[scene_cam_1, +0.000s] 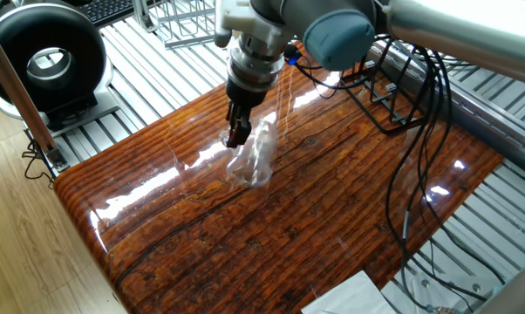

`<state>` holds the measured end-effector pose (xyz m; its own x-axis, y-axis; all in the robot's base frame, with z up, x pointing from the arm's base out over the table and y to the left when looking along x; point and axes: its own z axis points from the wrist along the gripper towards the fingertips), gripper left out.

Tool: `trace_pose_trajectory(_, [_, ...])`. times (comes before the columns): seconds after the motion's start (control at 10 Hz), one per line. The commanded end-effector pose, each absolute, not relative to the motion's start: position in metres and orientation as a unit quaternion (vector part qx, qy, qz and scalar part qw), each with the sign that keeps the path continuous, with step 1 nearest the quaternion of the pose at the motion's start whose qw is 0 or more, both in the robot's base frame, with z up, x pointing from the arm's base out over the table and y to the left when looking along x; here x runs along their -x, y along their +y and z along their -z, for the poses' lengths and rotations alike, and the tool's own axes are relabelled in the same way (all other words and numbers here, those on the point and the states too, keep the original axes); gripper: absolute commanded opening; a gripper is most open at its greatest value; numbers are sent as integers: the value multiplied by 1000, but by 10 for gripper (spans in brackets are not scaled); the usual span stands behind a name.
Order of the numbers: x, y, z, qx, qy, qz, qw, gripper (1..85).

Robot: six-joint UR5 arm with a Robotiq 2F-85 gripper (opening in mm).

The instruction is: Take the cup off the cup rack

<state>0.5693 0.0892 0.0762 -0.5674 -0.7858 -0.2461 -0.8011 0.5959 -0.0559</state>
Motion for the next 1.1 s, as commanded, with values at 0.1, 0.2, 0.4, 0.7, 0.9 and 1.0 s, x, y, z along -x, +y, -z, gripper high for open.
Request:
trace_pose_trajectory(0.1, [-572,73,-72,458,880,5,122,640])
trace_pose_trajectory(0.2, [-575,68,-74,460,880,17,121,650])
trace_pose_trajectory(0.4, [-567,50,-92,460,882,53,89,653])
trace_pose_trajectory(0.7, [-567,58,-117,457,884,49,88,653])
trace_pose_trajectory(0.9, [-560,62,-127,440,893,43,80,657])
trace_pose_trajectory(1.0, [-556,67,-124,429,899,38,80,663])
